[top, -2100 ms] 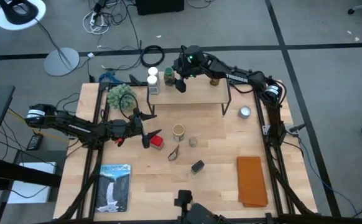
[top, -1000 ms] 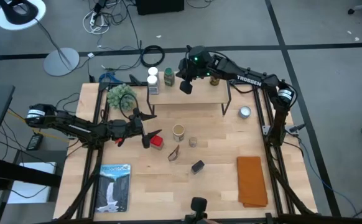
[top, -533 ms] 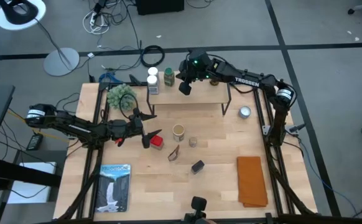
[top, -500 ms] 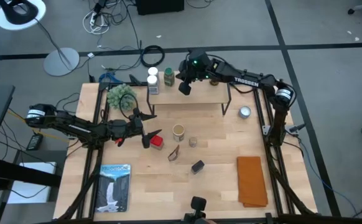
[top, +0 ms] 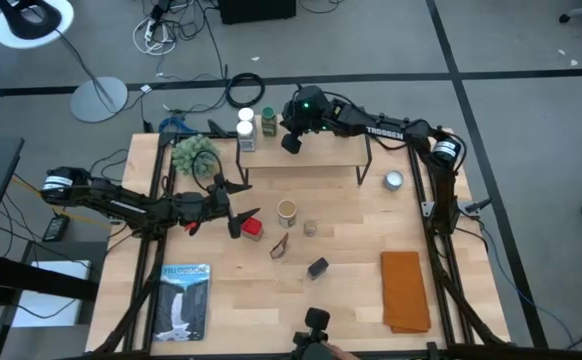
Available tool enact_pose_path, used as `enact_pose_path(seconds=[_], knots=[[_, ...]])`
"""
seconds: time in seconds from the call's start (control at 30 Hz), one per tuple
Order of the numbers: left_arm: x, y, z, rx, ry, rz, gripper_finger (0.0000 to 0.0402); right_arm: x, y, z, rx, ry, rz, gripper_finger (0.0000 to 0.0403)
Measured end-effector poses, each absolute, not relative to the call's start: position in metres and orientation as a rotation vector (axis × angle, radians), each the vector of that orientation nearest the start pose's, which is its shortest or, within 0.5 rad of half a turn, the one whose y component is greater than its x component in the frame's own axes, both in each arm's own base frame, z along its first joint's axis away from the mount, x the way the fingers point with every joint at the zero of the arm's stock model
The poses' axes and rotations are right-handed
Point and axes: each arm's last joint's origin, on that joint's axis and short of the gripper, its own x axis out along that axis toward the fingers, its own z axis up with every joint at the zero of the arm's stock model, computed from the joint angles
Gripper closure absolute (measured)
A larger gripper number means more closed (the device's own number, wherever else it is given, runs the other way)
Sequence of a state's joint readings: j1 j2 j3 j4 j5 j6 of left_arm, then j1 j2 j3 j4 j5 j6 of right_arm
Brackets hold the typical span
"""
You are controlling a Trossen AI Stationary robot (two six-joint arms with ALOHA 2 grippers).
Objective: Shelf spices
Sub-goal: Put the green seasoning bottle on the shelf
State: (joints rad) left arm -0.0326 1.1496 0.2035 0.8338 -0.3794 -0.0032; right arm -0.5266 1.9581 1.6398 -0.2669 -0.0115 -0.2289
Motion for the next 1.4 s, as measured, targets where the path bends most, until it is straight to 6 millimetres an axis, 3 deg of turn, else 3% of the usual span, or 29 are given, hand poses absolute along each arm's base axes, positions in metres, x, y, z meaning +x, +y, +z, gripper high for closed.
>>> enact_pose_path(seconds=[0.43,0.6,0.83,1.13,1.4], knots=[[0.198,0.004,0.170,0.020,0.111,0.347,0.0044,0.387,-0.219,0.277,-0.011,0.667,-0.392,0.0403],[0.198,0.004,0.170,0.019,0.111,0.347,0.0044,0.387,-0.205,0.277,0.014,0.723,-0.354,0.0403],[0.198,0.004,0.170,0.019,0.110,0.347,0.0044,0.402,-0.187,0.286,-0.084,0.621,-0.275,0.0403],[0.198,0.004,0.170,0.018,0.108,0.347,0.0044,0.399,-0.200,0.291,-0.123,0.598,-0.428,0.0403],[0.198,0.004,0.170,0.018,0.108,0.347,0.0044,0.398,-0.201,0.289,-0.103,0.617,-0.409,0.0403]])
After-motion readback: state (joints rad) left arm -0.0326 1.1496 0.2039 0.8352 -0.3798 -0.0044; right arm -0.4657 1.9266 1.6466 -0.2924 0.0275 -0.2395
